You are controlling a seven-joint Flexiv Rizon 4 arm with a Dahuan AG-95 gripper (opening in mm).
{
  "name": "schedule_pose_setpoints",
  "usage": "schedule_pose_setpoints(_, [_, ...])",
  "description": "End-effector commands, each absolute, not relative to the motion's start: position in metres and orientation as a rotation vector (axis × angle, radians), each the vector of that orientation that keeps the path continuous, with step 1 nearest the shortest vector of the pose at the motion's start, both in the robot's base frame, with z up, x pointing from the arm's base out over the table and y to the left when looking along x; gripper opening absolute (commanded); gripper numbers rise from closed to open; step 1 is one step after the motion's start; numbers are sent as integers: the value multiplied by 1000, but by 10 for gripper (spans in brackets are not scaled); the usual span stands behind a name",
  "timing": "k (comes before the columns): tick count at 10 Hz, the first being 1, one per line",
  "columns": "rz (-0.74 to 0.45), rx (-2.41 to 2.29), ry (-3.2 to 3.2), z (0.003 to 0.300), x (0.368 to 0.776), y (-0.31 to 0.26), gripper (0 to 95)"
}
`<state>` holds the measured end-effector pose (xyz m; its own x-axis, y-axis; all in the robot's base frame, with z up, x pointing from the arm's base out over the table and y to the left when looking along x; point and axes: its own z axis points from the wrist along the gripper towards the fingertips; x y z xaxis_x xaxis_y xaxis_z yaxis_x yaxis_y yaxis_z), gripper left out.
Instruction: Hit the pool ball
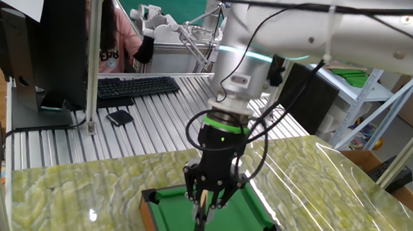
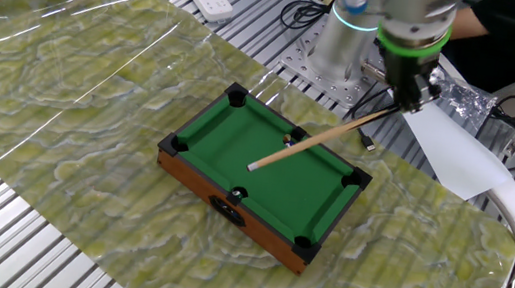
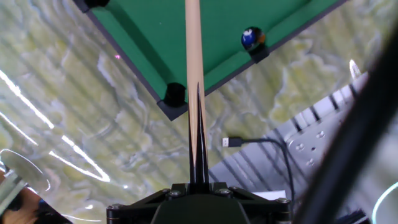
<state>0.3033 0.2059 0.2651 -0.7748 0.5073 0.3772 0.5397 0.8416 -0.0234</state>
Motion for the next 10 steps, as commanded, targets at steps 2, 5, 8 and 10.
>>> schedule_pose_setpoints(2, [-117,-685,-2782,272,301,203,0])
schedule_pose_setpoints(5, [-79,-644,-2830,270,303,201,0])
schedule_pose_setpoints(8, [-88,-569,-2849,261,309,200,0])
schedule_pose_setpoints(10, [-81,-574,-2852,255,311,202,0])
